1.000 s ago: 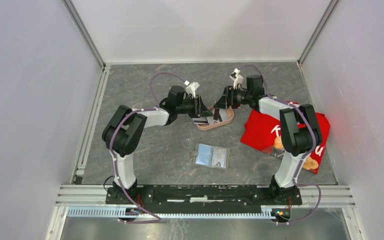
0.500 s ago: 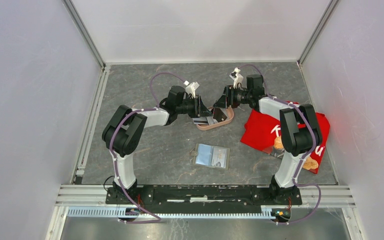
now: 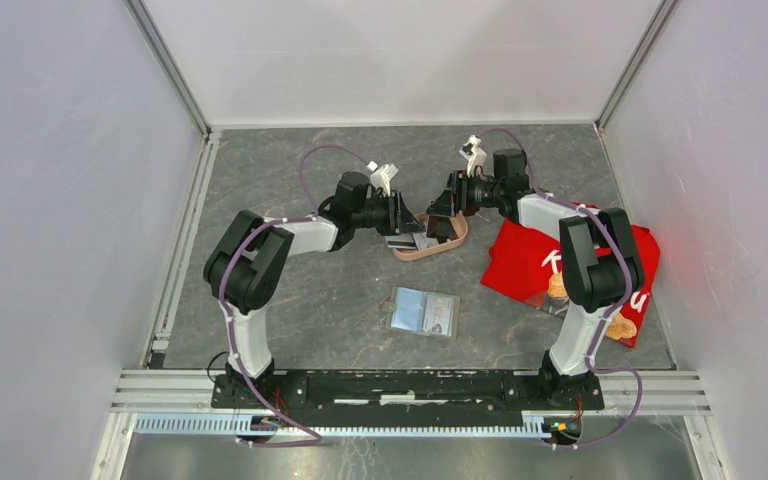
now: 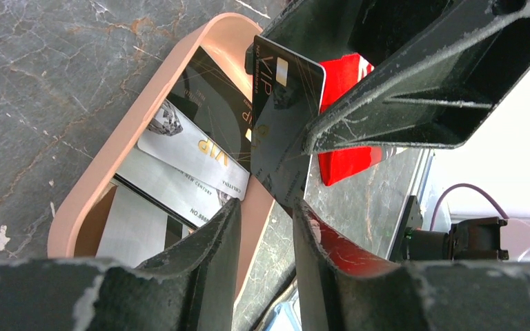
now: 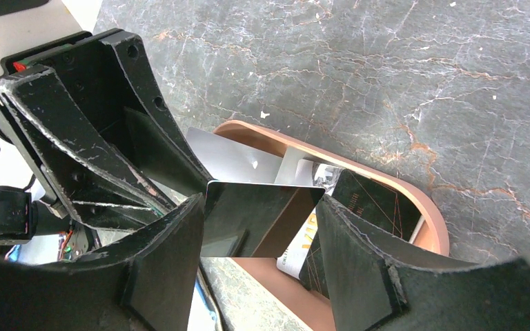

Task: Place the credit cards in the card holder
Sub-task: Pick up the credit card from the storage box.

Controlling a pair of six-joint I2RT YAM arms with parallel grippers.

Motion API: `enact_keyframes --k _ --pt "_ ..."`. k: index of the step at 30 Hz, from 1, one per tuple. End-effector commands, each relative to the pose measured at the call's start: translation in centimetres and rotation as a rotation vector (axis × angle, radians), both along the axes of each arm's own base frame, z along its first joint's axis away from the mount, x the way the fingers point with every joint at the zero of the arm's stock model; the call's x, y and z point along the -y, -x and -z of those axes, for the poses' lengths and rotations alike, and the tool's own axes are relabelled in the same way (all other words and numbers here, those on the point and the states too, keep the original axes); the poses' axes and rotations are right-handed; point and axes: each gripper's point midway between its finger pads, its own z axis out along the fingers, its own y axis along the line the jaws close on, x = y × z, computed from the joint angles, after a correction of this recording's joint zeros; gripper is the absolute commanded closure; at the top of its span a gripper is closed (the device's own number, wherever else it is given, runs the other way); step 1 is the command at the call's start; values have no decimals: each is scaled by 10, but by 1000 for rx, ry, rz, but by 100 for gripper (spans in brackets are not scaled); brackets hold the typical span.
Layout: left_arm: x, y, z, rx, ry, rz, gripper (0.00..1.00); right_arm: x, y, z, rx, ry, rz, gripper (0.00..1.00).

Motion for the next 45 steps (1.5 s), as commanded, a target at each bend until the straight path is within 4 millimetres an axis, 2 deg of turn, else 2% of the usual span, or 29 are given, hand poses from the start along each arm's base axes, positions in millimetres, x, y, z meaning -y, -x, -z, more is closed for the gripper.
enact_keyframes --k 1,3,8,12,17,22,26,32,38,40,41,43,45 --pt "-1 -1 -33 112 62 9 58 2 -4 -15 48 -12 5 35" --pt "-4 1 -40 140 92 4 56 2 -4 -16 50 -11 7 36" --pt "-6 9 -59 219 151 31 40 2 -4 -23 65 -15 5 37" --pt "-2 14 -66 273 161 51 34 1 -1 -27 66 -28 6 37" --pt "10 16 -61 329 80 39 33 -2 2 -34 61 -61 -1 39" --pt "11 6 -53 336 3 -35 35 -5 5 -42 74 -78 -8 39" --pt "11 -2 -46 337 -58 -89 41 -7 8 -45 76 -87 -16 39" --pt "13 -5 -45 336 -59 -98 57 -11 11 -47 76 -90 -21 39" --pt "16 -3 -42 329 -56 -74 82 -18 15 -46 78 -86 -38 39" --pt "16 -2 -42 330 -55 -70 94 -19 17 -47 87 -82 -42 39" --pt "16 -2 -42 331 -55 -69 98 -20 17 -48 93 -80 -46 38" --pt "15 -2 -43 331 -56 -70 98 -21 19 -50 106 -78 -56 31" --pt "14 -1 -44 334 -55 -70 98 -20 19 -55 139 -59 -78 14"
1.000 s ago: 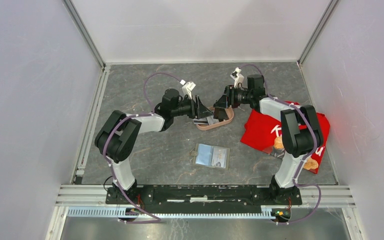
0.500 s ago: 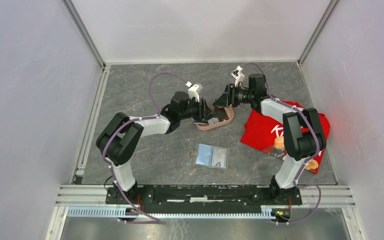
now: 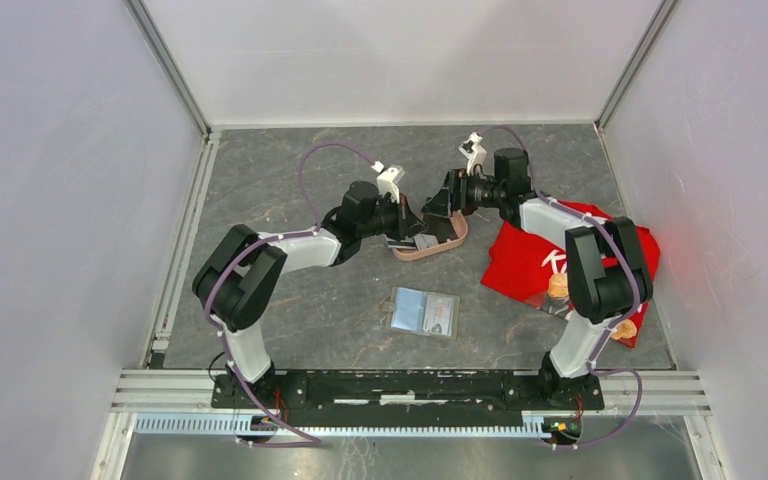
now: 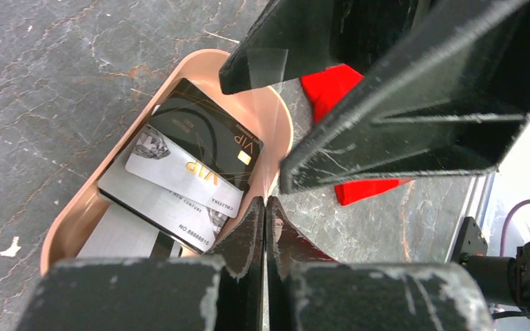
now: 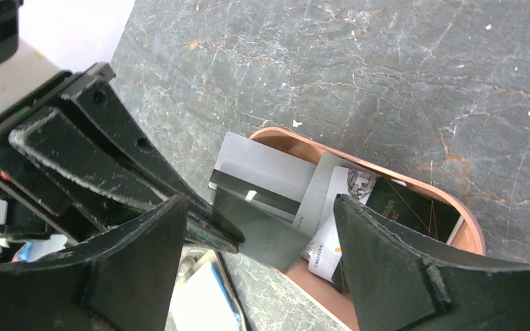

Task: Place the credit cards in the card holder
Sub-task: Pick up the credit card from the storage box.

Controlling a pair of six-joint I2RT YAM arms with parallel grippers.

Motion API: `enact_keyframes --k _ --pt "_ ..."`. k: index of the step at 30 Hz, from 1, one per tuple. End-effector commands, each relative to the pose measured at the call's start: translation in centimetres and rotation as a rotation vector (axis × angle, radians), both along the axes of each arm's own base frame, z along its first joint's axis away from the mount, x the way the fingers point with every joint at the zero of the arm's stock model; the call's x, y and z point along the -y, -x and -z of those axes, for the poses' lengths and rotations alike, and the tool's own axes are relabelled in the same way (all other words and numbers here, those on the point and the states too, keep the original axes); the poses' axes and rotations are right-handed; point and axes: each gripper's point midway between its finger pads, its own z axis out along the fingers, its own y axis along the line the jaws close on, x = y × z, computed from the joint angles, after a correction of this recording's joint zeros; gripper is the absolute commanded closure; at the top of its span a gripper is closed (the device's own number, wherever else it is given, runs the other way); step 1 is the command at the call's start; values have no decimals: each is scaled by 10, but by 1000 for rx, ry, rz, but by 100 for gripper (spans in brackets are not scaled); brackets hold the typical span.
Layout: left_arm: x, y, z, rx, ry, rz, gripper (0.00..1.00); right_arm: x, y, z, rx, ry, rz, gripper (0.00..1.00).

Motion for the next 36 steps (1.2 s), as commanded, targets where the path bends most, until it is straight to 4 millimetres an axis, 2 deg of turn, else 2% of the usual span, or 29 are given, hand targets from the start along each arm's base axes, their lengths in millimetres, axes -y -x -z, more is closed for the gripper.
enact_keyframes --k 1,5,10,12,16,20,21,23,28,36 --pt "2 -8 -22 89 13 3 98 -8 8 -32 132 10 -94 3" --pt "-2 4 -30 89 48 15 98 2 8 -57 279 93 -126 2" --pt "-15 38 -66 95 191 26 98 19 31 -107 589 193 -228 2" --pt "-21 54 -86 115 257 37 98 26 52 -127 704 213 -283 2" --pt "-31 93 -125 145 416 89 98 39 104 -137 863 186 -320 2" --pt "-46 137 -158 226 594 146 98 32 155 -142 761 -64 -388 2" --pt "-50 147 -159 235 621 148 98 29 166 -152 749 -139 -386 2" --pt "-57 153 -164 252 661 123 98 28 182 -158 722 -224 -395 2" --pt "-57 157 -168 278 675 97 98 23 188 -140 637 -254 -377 5" --pt "-39 147 -159 313 623 109 98 -1 195 -135 464 -317 -431 11"
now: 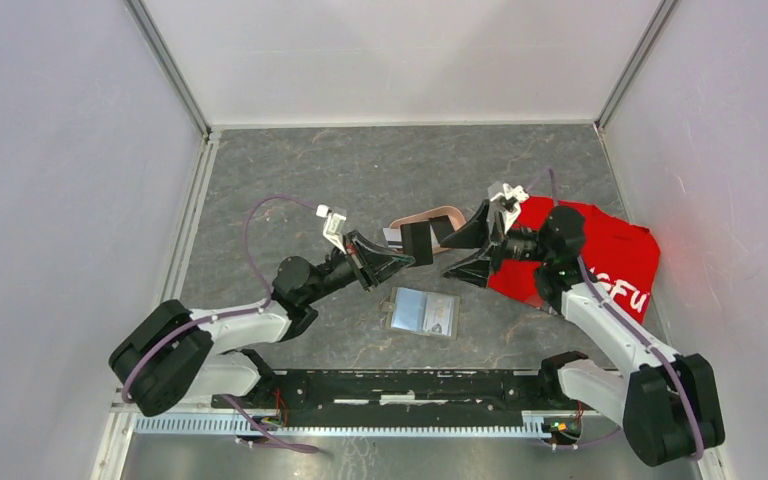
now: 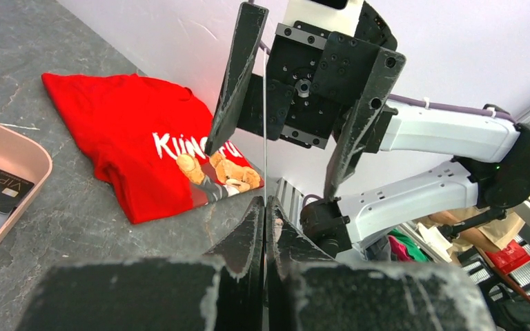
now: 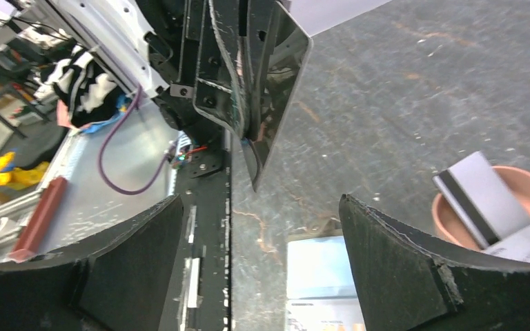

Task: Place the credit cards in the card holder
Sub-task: Pick up the credit card from the storage box, then insert the credit card into the card holder.

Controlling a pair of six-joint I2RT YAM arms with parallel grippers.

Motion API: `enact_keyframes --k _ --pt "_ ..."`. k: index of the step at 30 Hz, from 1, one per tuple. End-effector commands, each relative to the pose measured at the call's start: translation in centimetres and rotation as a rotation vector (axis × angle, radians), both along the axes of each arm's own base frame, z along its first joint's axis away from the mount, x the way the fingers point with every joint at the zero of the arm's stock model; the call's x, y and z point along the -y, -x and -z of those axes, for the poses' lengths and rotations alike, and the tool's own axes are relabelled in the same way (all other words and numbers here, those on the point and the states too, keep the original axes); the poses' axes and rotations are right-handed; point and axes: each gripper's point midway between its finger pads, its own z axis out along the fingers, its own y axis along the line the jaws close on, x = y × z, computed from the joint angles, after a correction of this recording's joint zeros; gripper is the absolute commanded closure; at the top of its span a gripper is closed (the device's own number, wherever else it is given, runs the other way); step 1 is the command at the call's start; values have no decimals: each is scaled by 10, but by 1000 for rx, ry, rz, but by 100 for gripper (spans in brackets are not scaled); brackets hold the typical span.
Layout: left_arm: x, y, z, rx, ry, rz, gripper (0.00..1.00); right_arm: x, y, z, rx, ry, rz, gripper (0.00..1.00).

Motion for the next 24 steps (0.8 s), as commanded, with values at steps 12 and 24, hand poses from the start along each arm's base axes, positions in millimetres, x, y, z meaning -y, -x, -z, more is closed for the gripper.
enact_keyframes --k 12,24 --pt "22 -2 -11 90 40 13 98 -18 -6 -21 -138 -60 -28 31" --pt "23 0 0 64 30 15 98 -19 -7 -24 -138 -67 -21 74"
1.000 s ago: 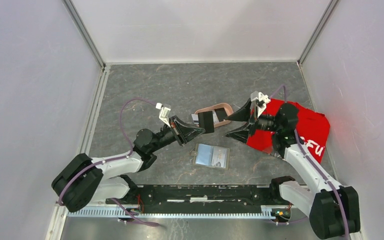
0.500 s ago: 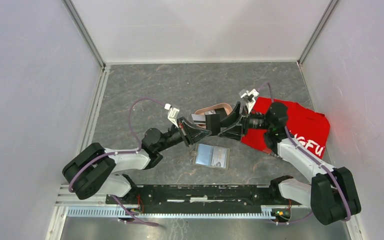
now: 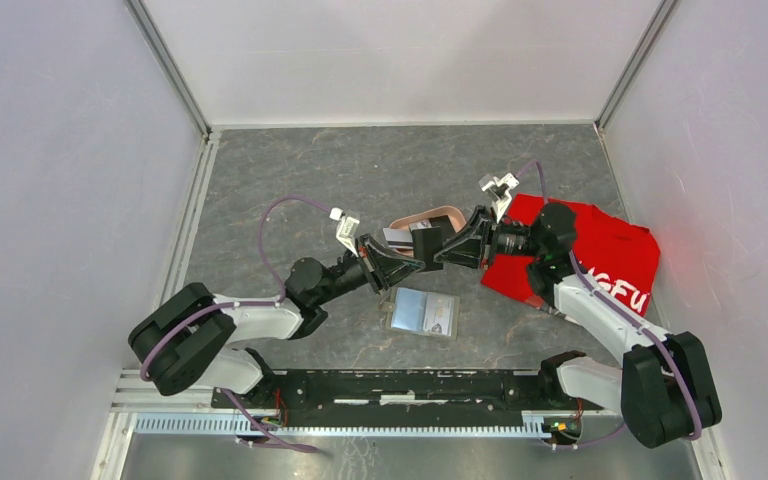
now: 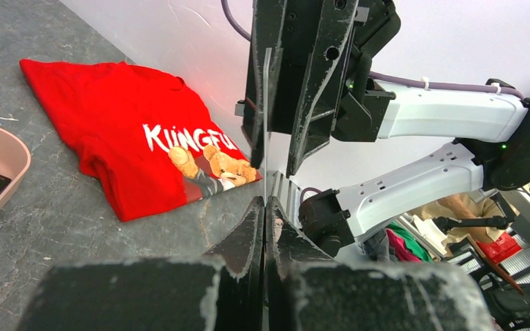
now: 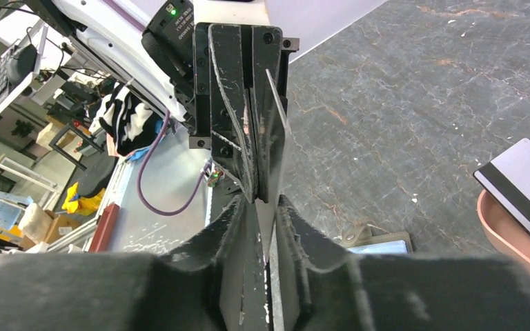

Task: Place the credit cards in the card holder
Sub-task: Insert the credit card into the card holder.

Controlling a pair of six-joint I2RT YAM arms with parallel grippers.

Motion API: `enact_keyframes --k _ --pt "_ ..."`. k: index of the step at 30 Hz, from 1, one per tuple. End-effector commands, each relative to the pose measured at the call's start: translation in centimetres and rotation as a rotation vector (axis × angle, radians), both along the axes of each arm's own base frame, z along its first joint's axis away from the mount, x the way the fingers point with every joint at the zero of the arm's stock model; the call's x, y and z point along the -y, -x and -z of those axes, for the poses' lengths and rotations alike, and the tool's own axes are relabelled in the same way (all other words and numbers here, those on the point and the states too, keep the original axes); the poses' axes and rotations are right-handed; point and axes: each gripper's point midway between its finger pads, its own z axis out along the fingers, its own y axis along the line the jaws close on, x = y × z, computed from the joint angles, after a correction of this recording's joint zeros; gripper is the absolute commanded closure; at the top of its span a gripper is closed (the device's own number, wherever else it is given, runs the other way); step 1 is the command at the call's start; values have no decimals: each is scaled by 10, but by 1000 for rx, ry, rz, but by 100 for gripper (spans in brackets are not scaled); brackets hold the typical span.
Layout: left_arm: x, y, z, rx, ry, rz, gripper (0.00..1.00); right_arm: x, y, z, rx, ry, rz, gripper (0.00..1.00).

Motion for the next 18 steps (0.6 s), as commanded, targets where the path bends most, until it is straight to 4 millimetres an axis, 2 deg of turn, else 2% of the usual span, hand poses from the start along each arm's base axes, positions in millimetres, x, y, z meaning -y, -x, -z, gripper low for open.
enact_keyframes --k 1,3,5,6,8,10,13,16,18 --pt "1 -2 -14 74 37 -23 98 -2 -3 -22 83 -30 0 81" --pt "1 -2 -13 70 38 -23 98 -2 -3 -21 88 -27 -10 99" --pt "0 -3 -13 57 41 -32 96 -2 -2 -19 99 -20 -14 100" --pt "-2 -5 -12 44 42 -48 86 -1 -3 -17 119 -11 -16 100" --pt "-7 -11 -8 16 23 -94 49 0 -5 -8 156 26 -17 100" --pt "-11 -13 -1 23 -47 -123 31 5 -7 1 204 62 -21 100" --pt "-23 -21 21 -18 -222 -204 3 11 -5 12 252 99 -35 100" --pt "-49 -29 49 -148 -392 -326 0 16 1 25 216 128 -65 100" --pt "-63 -26 68 -225 -480 -352 0 19 6 42 151 172 -90 100"
